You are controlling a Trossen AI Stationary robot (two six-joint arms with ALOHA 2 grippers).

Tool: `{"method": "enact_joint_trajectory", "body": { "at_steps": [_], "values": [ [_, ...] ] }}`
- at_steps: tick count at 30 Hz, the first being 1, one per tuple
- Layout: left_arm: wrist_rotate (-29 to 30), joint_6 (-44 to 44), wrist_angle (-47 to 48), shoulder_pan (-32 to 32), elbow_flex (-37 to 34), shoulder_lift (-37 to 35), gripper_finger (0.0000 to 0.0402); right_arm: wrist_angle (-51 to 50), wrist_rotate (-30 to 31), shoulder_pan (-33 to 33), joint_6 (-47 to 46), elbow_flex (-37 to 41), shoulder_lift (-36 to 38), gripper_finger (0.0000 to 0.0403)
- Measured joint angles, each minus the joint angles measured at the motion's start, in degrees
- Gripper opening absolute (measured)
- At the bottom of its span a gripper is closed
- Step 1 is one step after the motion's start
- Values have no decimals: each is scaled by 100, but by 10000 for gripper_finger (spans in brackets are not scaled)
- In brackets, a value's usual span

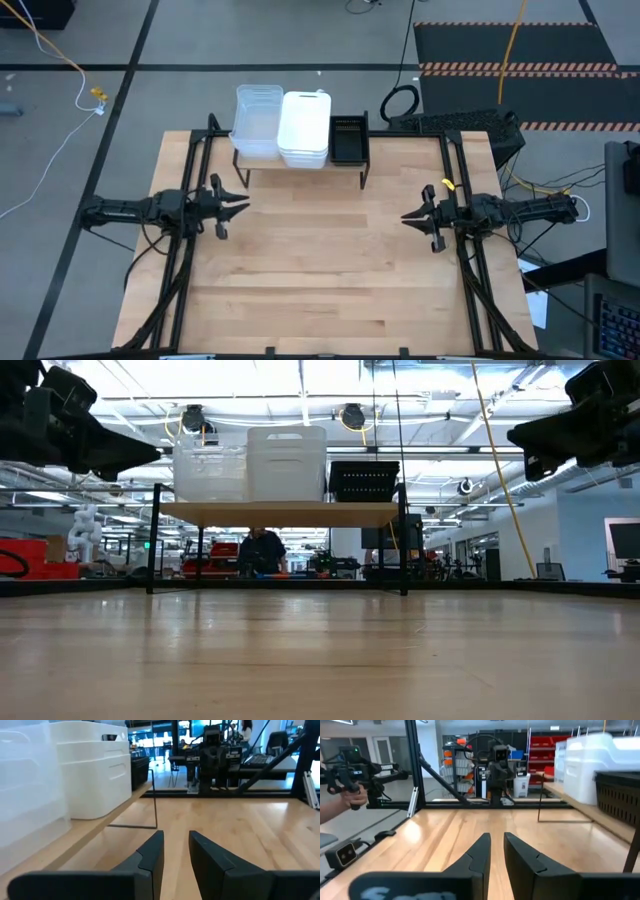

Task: Stack baskets on shelf by color
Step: Return to Home Position

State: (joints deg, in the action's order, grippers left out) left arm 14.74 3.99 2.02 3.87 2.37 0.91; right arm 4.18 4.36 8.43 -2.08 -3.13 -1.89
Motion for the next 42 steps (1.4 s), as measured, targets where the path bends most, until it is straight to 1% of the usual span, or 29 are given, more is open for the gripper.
{"method": "enact_joint_trajectory", "body": {
  "at_steps": [4, 8, 11, 14, 16, 20, 27, 31, 36, 42],
  "values": [
    [31, 10, 2, 3, 0, 98, 92, 65, 14, 0, 343, 2, 2, 45],
    [20, 2, -103, 3, -33, 283, 92, 27, 15, 0, 420, 7, 2, 45],
    [-312, 104, -426, 3, -166, 434, 92, 171, 16, 0, 428, 179, 0, 45],
    [-728, 249, -387, 3, -166, 629, 92, 87, 9, 0, 380, 218, -51, 45],
    [-841, 281, -391, 3, -168, 698, 92, 53, 2, 0, 295, 218, -85, 45],
    [-740, 189, -437, 3, -175, 775, 92, 192, 13, 0, 237, 223, -73, 45],
    [-712, 547, -503, 3, -179, 778, 92, 167, 7, 0, 234, 225, -81, 45],
    [-708, 601, -511, 3, -179, 778, 92, 165, 7, 0, 242, 226, -79, 45],
    [-706, 603, -514, 3, -179, 778, 92, 165, 7, 0, 1129, 227, -79, 45],
    [-707, 603, -516, 3, -179, 778, 92, 162, 7, 0, 1169, 227, -79, 45]
  ]
}}
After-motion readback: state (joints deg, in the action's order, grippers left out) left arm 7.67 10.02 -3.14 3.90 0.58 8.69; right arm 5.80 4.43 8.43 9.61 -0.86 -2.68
